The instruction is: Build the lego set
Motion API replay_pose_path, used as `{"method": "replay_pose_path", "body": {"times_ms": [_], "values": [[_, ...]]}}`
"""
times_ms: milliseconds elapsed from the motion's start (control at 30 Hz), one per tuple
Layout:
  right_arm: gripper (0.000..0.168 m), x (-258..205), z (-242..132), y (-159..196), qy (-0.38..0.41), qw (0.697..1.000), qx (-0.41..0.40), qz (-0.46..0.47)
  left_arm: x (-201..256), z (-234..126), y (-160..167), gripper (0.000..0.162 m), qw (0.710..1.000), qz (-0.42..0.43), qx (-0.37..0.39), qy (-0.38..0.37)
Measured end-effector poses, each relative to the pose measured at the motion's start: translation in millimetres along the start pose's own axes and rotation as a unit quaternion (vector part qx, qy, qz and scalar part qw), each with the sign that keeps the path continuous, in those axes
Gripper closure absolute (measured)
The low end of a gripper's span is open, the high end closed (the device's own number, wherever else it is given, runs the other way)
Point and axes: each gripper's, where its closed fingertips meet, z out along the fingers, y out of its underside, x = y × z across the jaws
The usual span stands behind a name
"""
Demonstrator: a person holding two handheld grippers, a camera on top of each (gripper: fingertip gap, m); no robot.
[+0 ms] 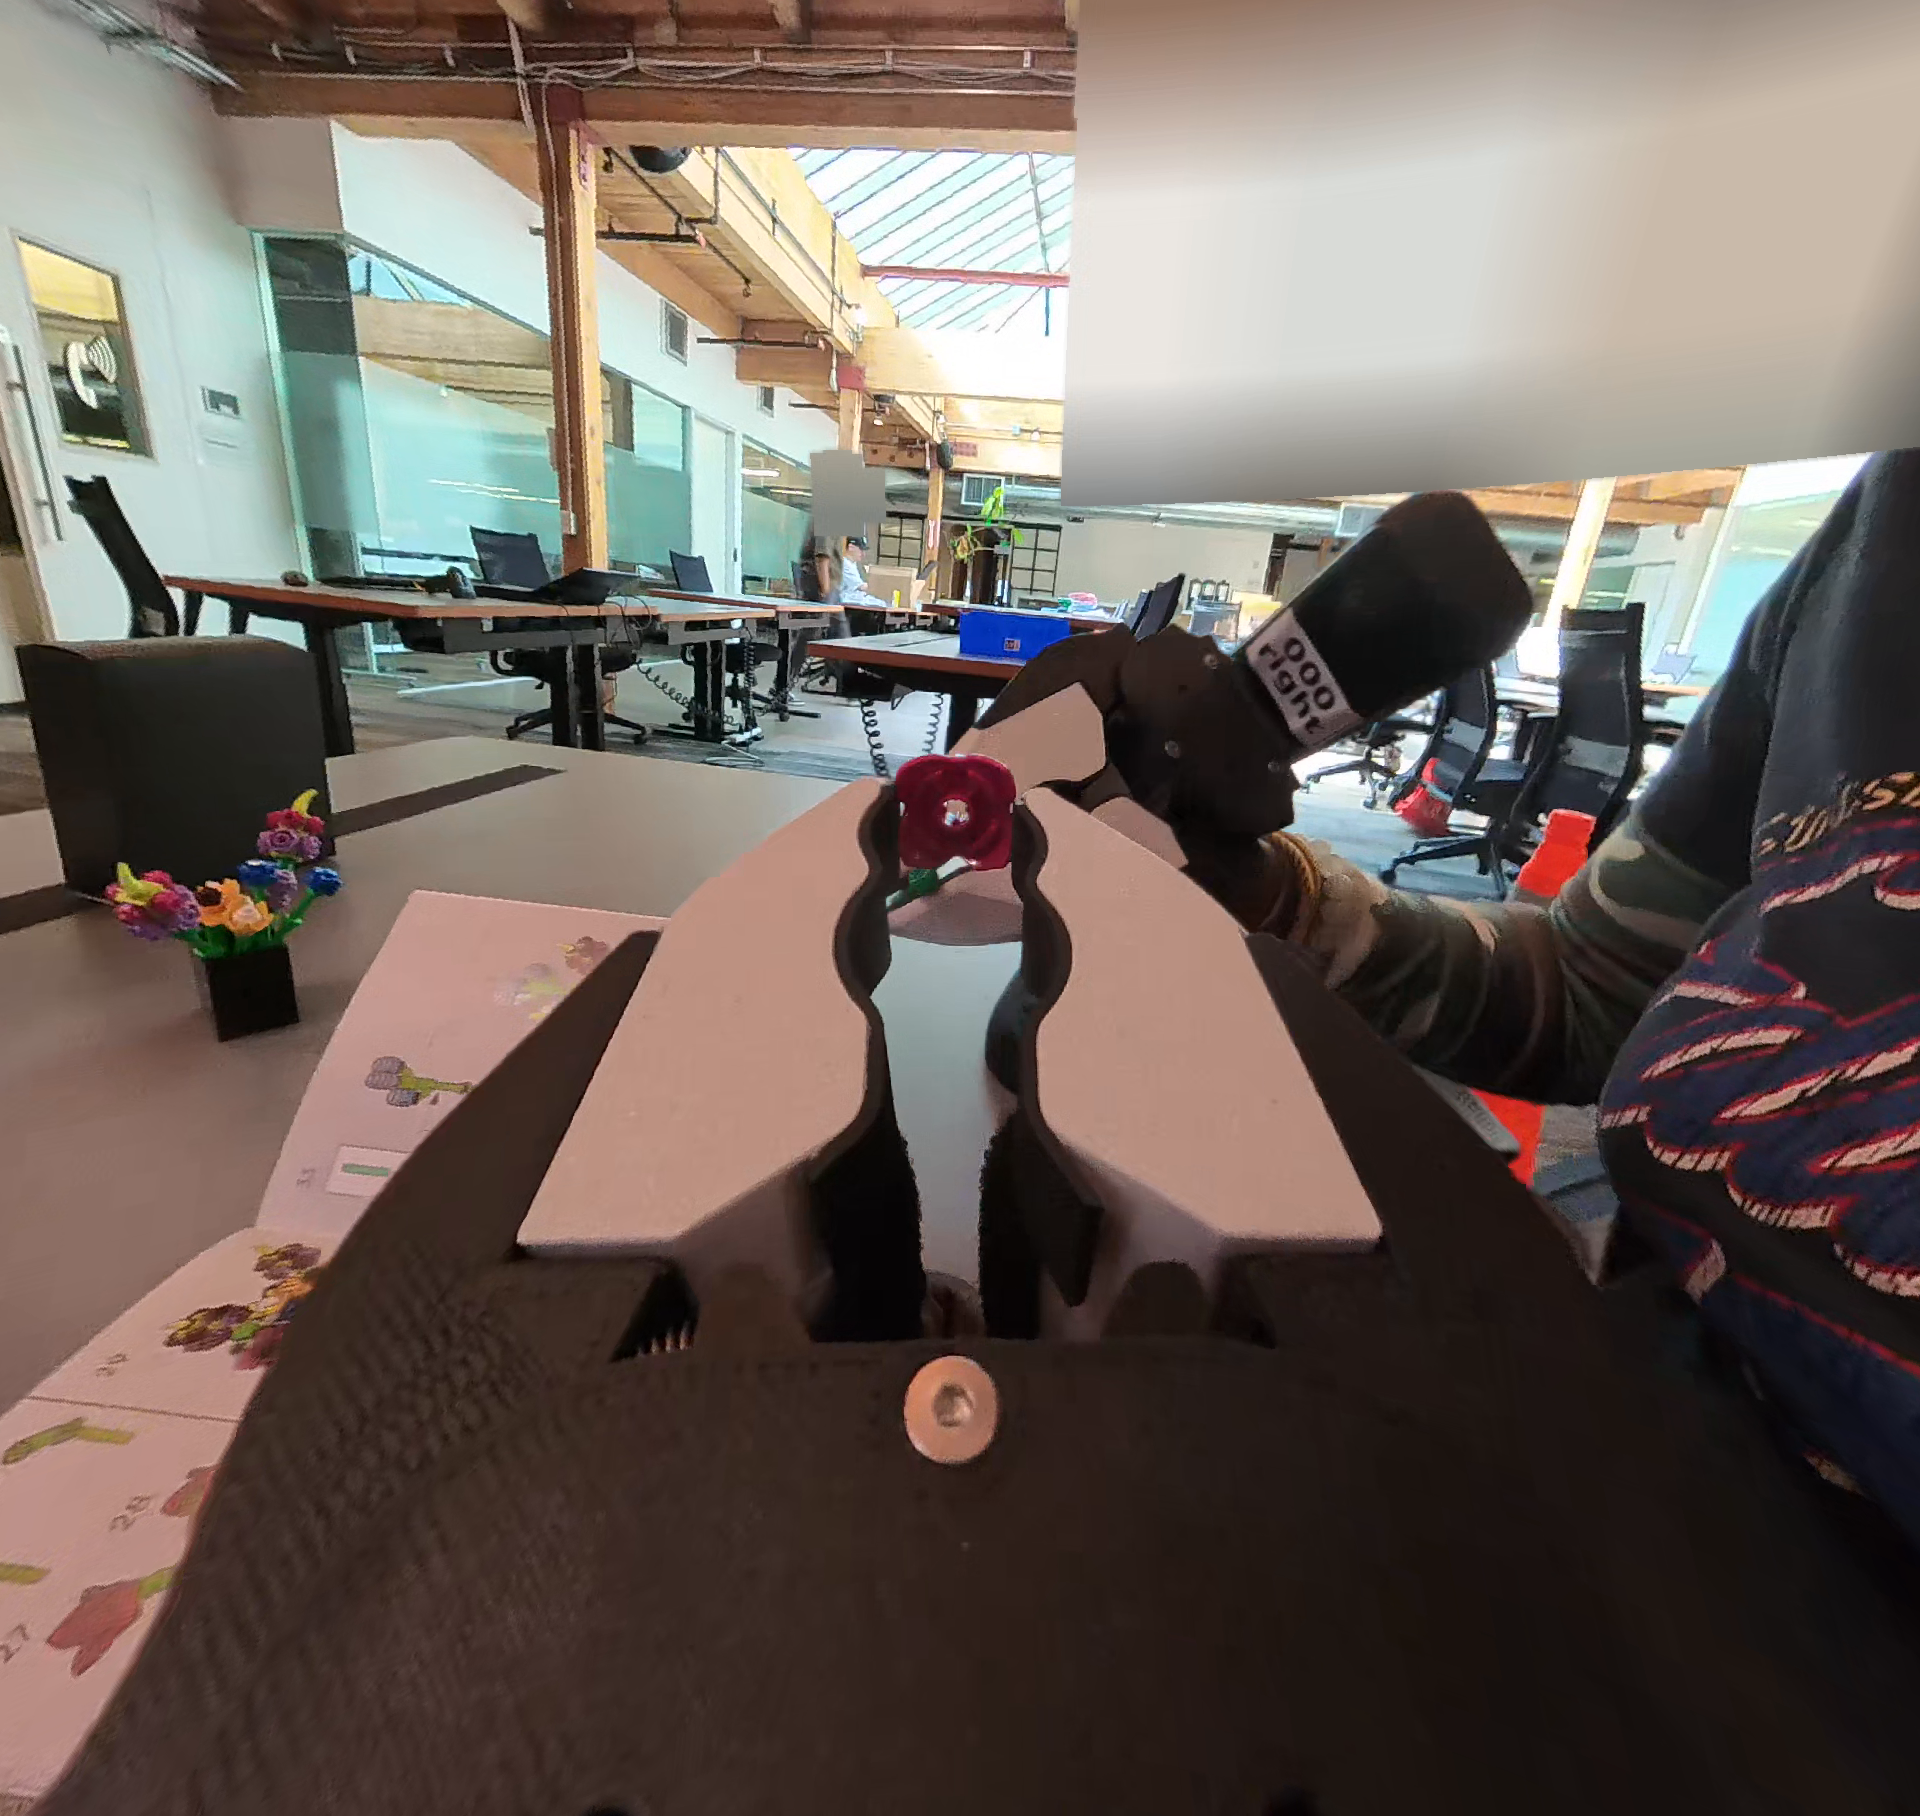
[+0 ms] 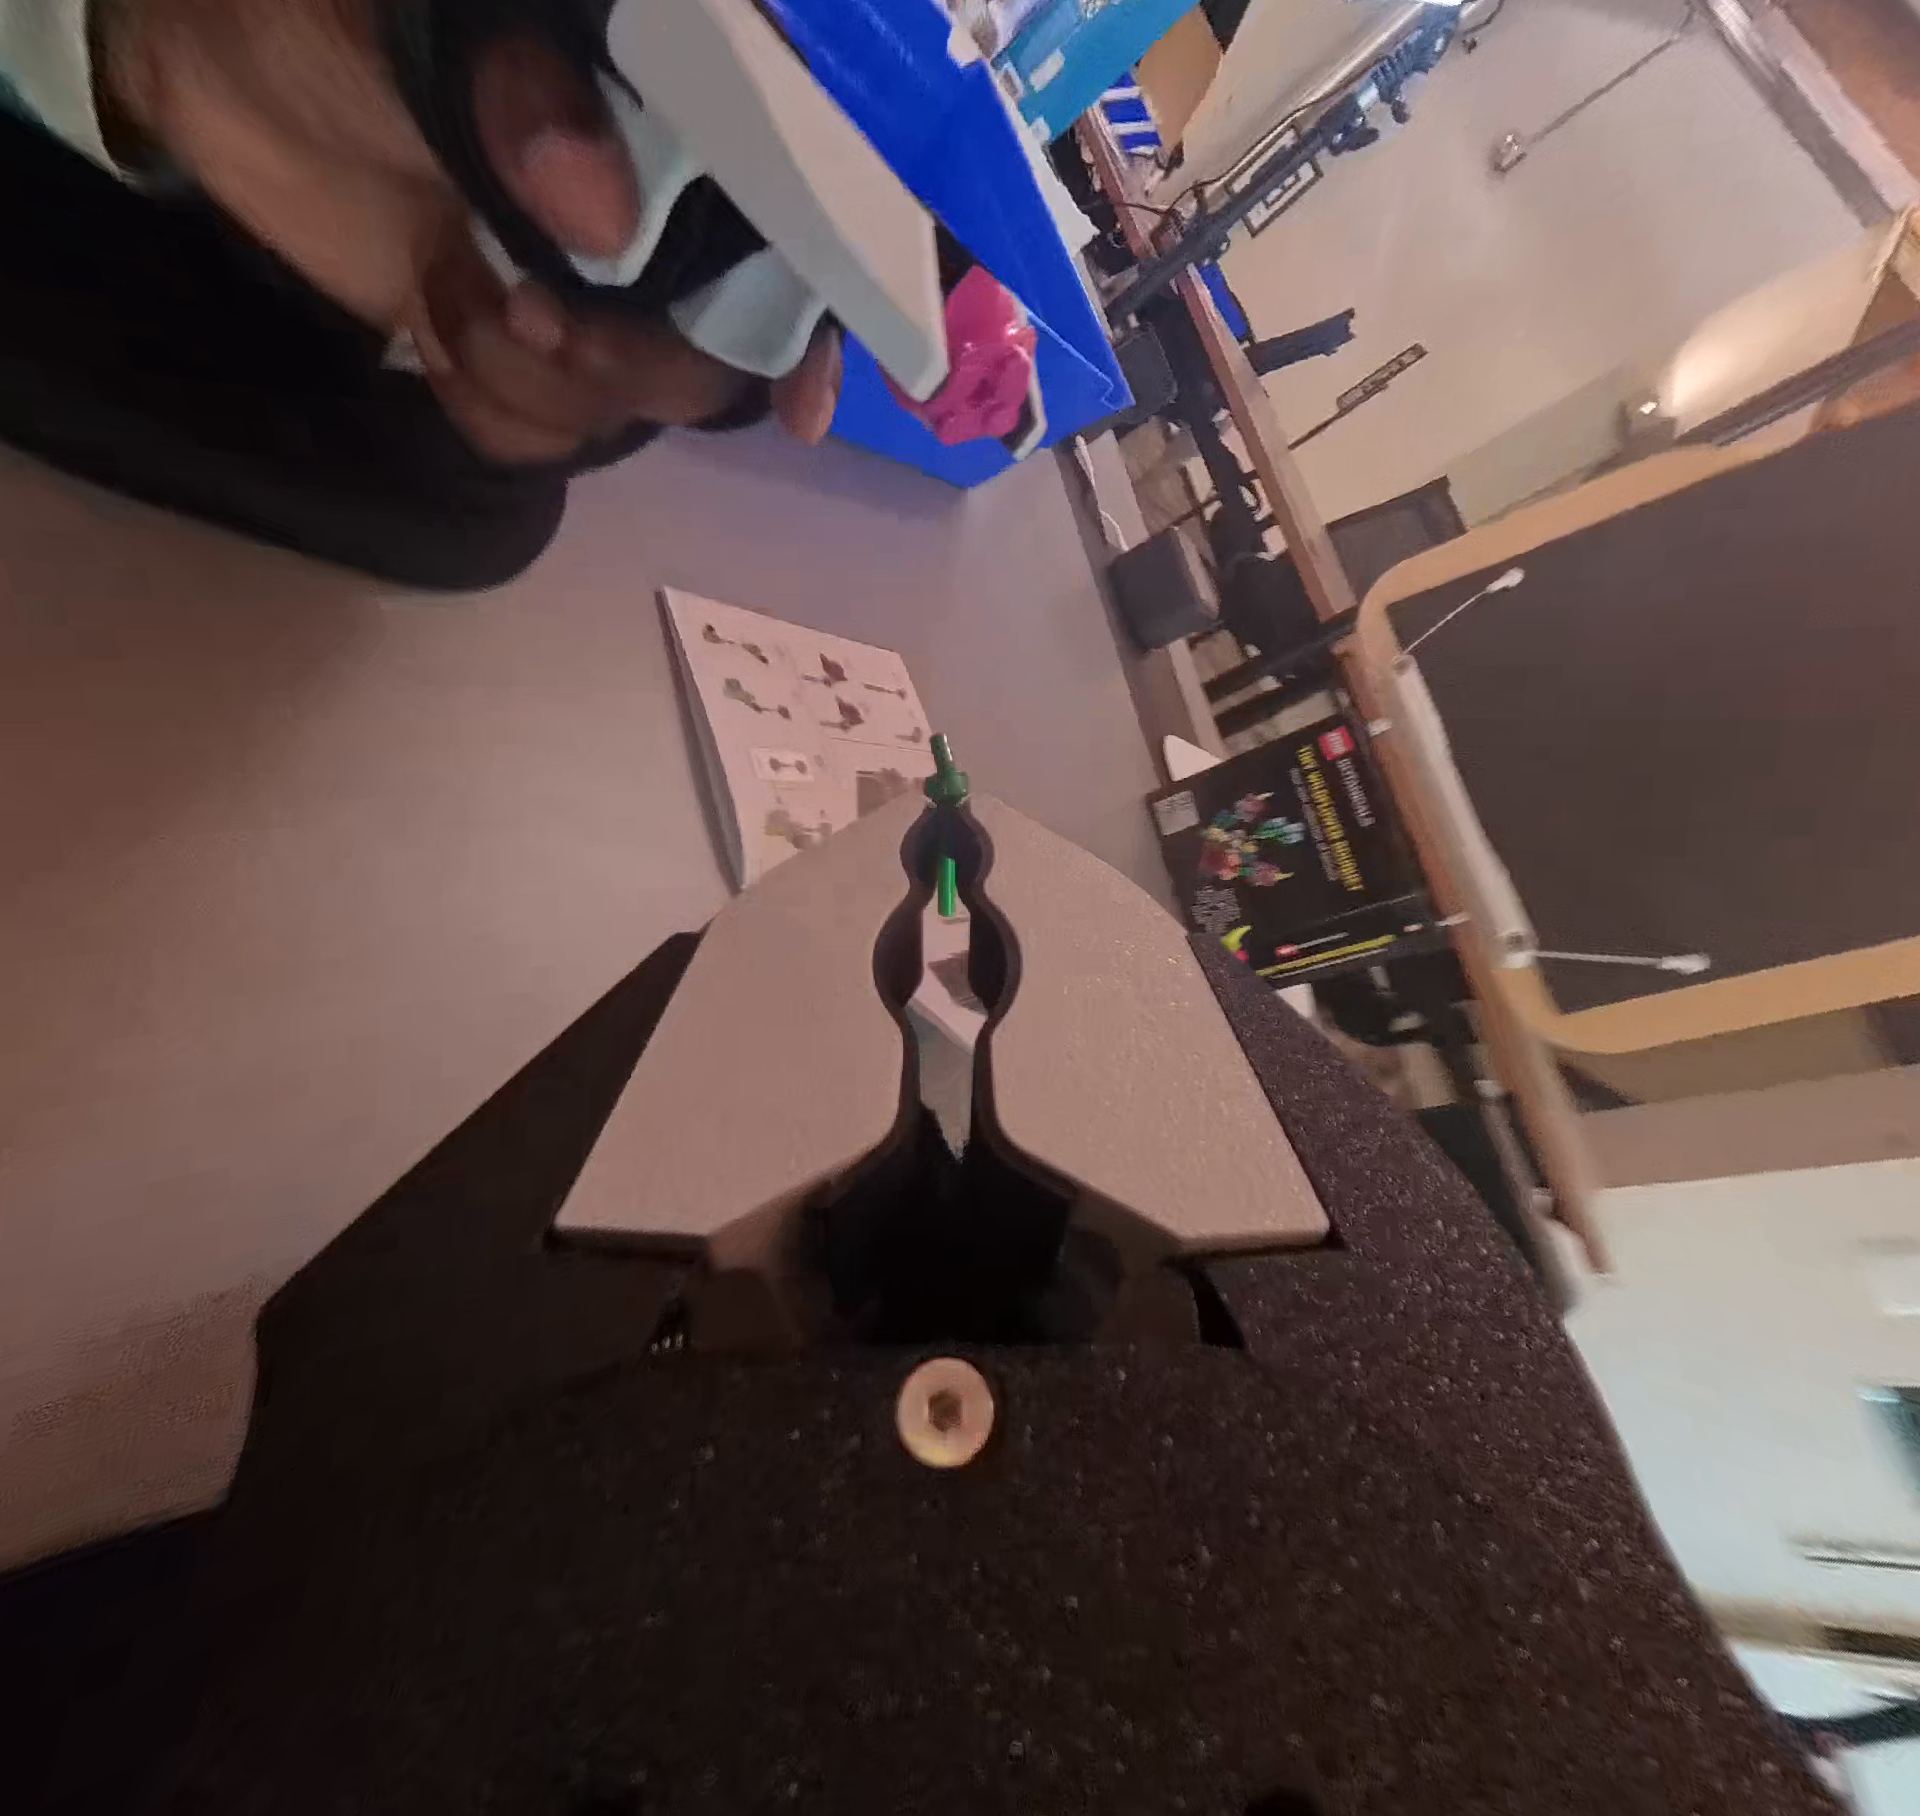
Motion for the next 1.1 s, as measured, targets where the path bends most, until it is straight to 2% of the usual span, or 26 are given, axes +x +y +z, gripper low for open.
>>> {"method": "replay_pose_path", "body": {"times_ms": [100, 200, 300, 467, 833, 1100], "values": [[0.165, 1, 7, -14, 0.012, 0.999, 0.021, -0.033, -1, -5, -5, 0.141, 1.0, -0.005, 0.026, 0.001], [0.165, 4, 13, -30, 0.015, 0.997, 0.074, 0.0, -1, -9, -14, 0.141, 0.996, -0.047, 0.071, 0.02], [0.165, 12, 14, -40, 0.026, 0.994, 0.105, 0.026, -2, -11, -15, 0.141, 0.994, -0.07, 0.08, 0.031], [0.165, 11, 13, -45, 0.036, 0.992, 0.122, 0.027, -2, -7, -9, 0.141, 0.996, -0.063, 0.059, 0.025], [0.165, 3, 16, -38, 0.022, 0.994, 0.102, 0.014, -5, 4, 13, 0.141, 0.999, 0.013, -0.036, -0.026], [0.165, 1, 16, -31, 0.025, 0.997, 0.075, -0.012, -7, 7, 20, 0.141, 0.995, 0.046, -0.072, -0.046]]}}
